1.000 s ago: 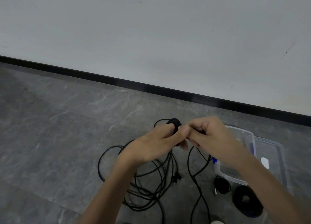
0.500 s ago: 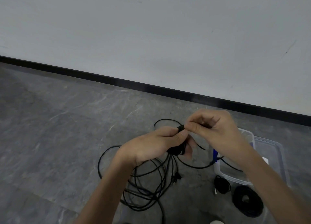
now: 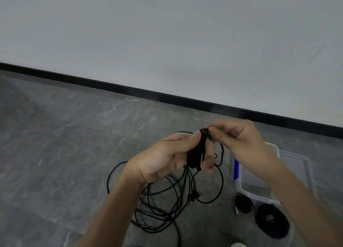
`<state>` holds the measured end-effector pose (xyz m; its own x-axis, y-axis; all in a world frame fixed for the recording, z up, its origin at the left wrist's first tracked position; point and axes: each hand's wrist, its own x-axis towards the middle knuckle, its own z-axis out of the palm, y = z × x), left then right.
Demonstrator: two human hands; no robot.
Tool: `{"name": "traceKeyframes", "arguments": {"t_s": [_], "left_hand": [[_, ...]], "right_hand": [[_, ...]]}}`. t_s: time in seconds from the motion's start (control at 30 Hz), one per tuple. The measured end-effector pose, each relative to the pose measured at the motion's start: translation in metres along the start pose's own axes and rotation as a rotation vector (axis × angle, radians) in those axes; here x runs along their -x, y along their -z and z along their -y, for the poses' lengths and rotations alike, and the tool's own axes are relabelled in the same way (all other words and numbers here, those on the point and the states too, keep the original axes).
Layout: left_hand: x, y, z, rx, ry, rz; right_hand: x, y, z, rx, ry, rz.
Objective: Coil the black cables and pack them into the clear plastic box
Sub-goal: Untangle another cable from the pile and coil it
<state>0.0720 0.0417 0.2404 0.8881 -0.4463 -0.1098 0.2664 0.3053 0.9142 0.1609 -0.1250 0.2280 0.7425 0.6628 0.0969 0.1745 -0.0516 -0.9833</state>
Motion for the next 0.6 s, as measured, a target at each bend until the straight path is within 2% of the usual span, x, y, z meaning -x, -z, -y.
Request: {"name": "traceKeyframes", "arguments": {"t_s": [0.1, 0.27, 0.37, 0.6], "left_hand": [[0.000, 0.001, -0.001, 0.103, -0.089, -0.011], [-0.004, -0.001, 0.001, 0.140, -0.201, -0.148], [-0.007, -0.001, 0.003, 0.121, -0.217, -0.198], [-0.007, 0.001, 0.004, 0.085, -0.203, -0.197]], "right_hand": [[0.000, -0.003, -0.001, -0.013, -0.016, 0.039], [0.000, -0.015, -0.001, -0.040, -0.157, 0.160], [0.000, -0.019, 0.001, -0.047, -0.195, 0.164], [0.002, -0.018, 0.002, -0.080, -0.234, 0.211]]}}
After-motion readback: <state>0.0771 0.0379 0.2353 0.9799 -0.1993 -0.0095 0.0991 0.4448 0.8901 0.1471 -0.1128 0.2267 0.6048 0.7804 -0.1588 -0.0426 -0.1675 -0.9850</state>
